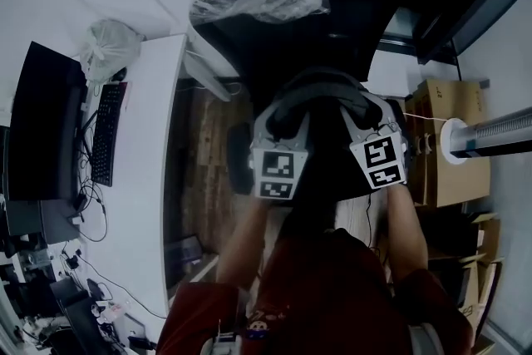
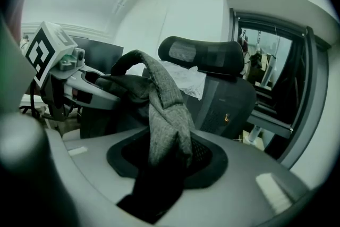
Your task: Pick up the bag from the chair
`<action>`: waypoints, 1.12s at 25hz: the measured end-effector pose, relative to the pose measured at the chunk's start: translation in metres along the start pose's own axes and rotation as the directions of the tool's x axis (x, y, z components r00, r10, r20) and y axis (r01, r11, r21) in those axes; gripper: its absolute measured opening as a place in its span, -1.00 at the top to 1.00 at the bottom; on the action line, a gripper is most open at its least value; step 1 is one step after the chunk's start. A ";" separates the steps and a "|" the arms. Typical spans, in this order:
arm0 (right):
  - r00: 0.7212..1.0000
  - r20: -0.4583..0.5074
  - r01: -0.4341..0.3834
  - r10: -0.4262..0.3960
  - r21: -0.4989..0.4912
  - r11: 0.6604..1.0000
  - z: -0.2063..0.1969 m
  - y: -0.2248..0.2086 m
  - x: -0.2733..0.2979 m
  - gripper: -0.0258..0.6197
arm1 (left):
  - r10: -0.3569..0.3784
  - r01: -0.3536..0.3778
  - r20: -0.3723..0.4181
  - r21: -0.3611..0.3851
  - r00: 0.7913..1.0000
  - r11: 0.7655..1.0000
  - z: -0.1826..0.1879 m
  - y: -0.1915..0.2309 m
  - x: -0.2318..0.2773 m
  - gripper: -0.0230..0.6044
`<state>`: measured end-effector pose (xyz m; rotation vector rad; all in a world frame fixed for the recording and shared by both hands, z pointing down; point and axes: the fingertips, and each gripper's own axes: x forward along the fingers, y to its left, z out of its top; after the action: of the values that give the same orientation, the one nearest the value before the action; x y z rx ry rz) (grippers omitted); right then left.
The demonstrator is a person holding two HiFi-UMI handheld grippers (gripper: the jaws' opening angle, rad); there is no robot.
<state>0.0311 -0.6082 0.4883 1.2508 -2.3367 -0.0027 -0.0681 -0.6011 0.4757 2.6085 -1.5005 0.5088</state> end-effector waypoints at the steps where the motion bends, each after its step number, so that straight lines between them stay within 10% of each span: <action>1: 1.000 0.006 0.002 -0.002 -0.001 1.000 0.000 0.003 -0.010 0.45 | 0.003 -0.003 0.003 0.006 1.000 1.000 0.002 -0.006 -0.008 0.34; 28: 0.997 0.070 -0.026 0.025 0.014 1.000 -0.068 0.096 -0.274 0.45 | 0.077 -0.075 -0.025 0.071 0.997 0.995 -0.016 -0.215 -0.214 0.34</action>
<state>0.1113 -0.3225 0.4561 1.2467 -2.4165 -0.0208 0.0131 -0.3108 0.4395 2.5924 -1.6067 0.6129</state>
